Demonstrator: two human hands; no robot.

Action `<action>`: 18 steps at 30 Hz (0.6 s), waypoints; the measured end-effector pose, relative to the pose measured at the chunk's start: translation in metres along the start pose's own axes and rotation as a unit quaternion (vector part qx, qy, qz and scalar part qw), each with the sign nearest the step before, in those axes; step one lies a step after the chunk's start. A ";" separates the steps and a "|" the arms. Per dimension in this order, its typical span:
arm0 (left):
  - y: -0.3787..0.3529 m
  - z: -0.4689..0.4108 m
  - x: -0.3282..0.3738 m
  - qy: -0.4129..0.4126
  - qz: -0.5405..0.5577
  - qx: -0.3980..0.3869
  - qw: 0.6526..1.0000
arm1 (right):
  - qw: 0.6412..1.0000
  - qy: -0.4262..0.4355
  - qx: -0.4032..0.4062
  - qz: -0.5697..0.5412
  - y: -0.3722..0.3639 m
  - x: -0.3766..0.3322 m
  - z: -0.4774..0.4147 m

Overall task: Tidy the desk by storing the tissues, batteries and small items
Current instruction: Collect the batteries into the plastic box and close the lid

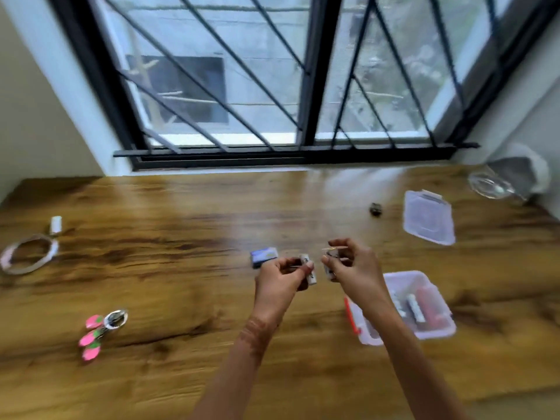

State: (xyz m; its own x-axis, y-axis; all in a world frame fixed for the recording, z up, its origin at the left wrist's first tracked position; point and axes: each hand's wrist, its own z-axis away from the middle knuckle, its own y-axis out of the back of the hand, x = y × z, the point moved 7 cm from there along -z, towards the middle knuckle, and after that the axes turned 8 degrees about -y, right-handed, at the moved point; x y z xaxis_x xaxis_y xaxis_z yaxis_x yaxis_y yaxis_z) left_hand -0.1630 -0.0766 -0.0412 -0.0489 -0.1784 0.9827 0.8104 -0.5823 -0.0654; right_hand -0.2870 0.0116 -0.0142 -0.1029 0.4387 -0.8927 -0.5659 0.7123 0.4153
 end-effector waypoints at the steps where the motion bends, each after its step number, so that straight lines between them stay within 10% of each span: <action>1: -0.018 0.005 -0.003 0.002 -0.017 -0.025 1.000 | 0.999 -0.020 0.024 0.014 0.021 0.012 0.003; 7: -0.099 0.021 -0.020 -0.024 -0.176 -0.154 0.972 | 0.976 -0.135 0.065 0.155 0.086 0.059 0.021; 18: -0.119 0.012 0.004 -0.150 -0.364 -0.148 0.907 | 0.961 -0.182 0.074 0.197 0.091 0.079 0.014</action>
State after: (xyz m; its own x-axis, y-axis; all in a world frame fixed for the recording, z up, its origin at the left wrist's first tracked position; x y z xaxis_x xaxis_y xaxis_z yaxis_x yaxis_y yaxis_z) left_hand -0.2523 0.0017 -0.0272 -0.3118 0.5363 0.7843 0.4332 -0.6544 0.6197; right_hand -0.3347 0.1190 -0.0446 0.0223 0.8334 -0.5522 -0.4165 0.5099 0.7527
